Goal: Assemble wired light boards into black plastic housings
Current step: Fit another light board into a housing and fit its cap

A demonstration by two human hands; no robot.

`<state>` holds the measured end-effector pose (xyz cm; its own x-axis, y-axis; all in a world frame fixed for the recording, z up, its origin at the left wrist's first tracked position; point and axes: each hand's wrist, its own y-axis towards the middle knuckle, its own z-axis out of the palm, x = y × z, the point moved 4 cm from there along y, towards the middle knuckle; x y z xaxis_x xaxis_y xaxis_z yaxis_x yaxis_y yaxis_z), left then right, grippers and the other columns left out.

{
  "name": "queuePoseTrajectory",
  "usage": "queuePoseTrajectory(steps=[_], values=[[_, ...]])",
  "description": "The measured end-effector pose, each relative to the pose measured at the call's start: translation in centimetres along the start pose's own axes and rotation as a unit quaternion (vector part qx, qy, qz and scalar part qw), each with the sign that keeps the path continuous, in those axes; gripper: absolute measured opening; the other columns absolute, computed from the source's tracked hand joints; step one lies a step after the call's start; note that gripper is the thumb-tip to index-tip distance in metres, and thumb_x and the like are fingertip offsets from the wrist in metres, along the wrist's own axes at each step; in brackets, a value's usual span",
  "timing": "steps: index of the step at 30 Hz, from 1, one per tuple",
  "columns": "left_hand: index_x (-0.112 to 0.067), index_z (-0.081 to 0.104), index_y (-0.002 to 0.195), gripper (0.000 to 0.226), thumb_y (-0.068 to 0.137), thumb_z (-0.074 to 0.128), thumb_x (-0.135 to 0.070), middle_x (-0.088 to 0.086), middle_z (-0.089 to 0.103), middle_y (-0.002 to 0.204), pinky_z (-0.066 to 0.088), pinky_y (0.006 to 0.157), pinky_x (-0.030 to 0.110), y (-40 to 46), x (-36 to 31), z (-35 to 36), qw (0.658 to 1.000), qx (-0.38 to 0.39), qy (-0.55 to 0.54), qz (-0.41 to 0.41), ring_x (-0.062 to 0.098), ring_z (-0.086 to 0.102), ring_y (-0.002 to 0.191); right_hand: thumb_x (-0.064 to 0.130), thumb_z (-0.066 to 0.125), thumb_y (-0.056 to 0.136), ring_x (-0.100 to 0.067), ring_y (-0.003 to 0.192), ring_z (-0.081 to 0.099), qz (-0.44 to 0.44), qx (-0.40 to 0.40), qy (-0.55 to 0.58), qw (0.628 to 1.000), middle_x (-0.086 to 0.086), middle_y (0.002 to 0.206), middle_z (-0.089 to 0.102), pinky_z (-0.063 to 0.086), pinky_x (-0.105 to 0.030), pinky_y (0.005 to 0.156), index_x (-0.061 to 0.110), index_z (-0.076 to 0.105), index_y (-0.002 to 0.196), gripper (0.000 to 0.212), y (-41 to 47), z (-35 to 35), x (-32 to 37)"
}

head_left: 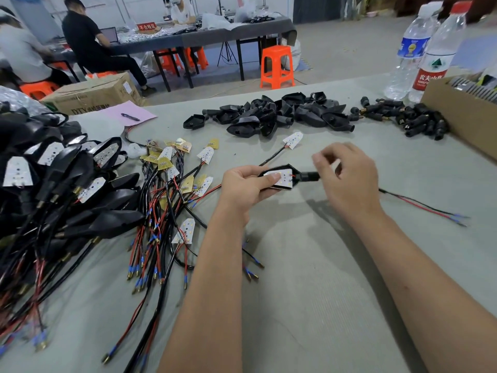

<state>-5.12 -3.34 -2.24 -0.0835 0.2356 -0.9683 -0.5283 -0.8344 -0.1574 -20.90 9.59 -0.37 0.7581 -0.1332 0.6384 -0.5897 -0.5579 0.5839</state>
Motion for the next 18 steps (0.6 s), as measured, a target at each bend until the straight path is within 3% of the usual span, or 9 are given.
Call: queuePoseTrajectory(steps=[2,5,7,9,11,13,15,18], values=[[0.007,0.072,0.099,0.013,0.087,0.075,0.003,0.013,0.076,0.085,0.06,0.067,0.023,-0.2,-0.3,0.1,1.0,0.013,0.009,-0.005,0.02,0.076,0.073,0.042,0.069,0.095,-0.014,0.08,0.055,-0.04,0.125,-0.056,0.99,0.005,0.099,0.063,0.045,-0.034,0.077,0.025,0.073,0.104,0.02,0.1,0.7,0.9],[-0.001,0.073,0.089,0.008,0.089,0.077,-0.007,0.008,0.076,0.079,0.059,0.064,0.021,-0.5,-0.9,-0.5,0.999,-0.019,-0.031,0.001,0.016,0.073,0.069,0.032,0.076,0.089,-0.008,0.073,0.055,-0.065,0.234,-0.08,0.967,0.011,0.09,0.07,0.047,-0.031,0.073,0.023,0.077,0.102,0.016,0.1,1.4,1.8],[-0.006,0.073,0.086,0.016,0.091,0.078,-0.02,0.005,0.076,0.078,0.056,0.061,0.019,-0.9,-1.5,-1.0,0.998,-0.035,-0.059,0.006,0.012,0.07,0.065,0.022,0.081,0.085,-0.003,0.06,0.053,-0.067,0.246,-0.054,0.965,0.019,0.072,0.066,0.039,-0.014,0.061,0.019,0.078,0.097,0.012,0.2,1.6,2.6],[-0.004,0.071,0.101,0.034,0.095,0.072,-0.037,0.009,0.074,0.088,0.059,0.07,0.024,-1.4,-2.2,-1.2,0.996,-0.023,-0.081,-0.005,0.015,0.068,0.069,0.02,0.083,0.084,0.002,0.057,0.055,-0.042,0.229,-0.02,0.972,0.02,0.064,0.064,0.038,-0.009,0.058,0.019,0.078,0.09,0.008,0.3,2.0,4.0],[-0.003,0.062,0.122,0.055,0.099,0.058,-0.053,0.018,0.067,0.105,0.061,0.088,0.04,-2.1,-2.3,-1.1,0.995,0.031,-0.074,-0.054,0.027,0.069,0.084,0.023,0.084,0.082,-0.001,0.059,0.06,0.001,0.214,0.039,0.976,0.012,0.072,0.071,0.048,-0.018,0.064,0.021,0.075,0.089,0.011,0.7,3.2,5.7],[-0.005,0.058,0.126,0.061,0.102,0.046,-0.06,0.023,0.063,0.109,0.059,0.094,0.05,-3.3,-2.3,-1.5,0.989,0.102,-0.018,-0.109,0.037,0.068,0.091,0.025,0.084,0.081,-0.014,0.063,0.065,0.061,0.208,0.107,0.97,-0.001,0.076,0.074,0.054,-0.031,0.063,0.019,0.068,0.095,0.023,1.1,5.1,7.8],[-0.006,0.055,0.13,0.055,0.105,0.044,-0.054,0.021,0.07,0.099,0.064,0.077,0.043,-4.6,-2.8,-3.2,0.981,0.139,0.005,-0.132,0.037,0.073,0.081,0.024,0.083,0.08,-0.023,0.064,0.064,0.089,0.182,0.152,0.967,-0.007,0.079,0.073,0.053,-0.035,0.062,0.017,0.058,0.101,0.034,1.6,6.9,10.0],[-0.005,0.054,0.126,0.026,0.109,0.049,-0.024,0.002,0.069,0.071,0.05,0.046,0.021,-6.3,-5.2,-9.6,0.991,0.09,0.056,-0.082,0.012,0.062,0.051,0.029,0.084,0.079,-0.019,0.066,0.057,0.017,0.119,0.109,0.987,-0.001,0.073,0.062,0.043,-0.022,0.059,0.017,0.05,0.101,0.042,2.1,9.7,14.9]])
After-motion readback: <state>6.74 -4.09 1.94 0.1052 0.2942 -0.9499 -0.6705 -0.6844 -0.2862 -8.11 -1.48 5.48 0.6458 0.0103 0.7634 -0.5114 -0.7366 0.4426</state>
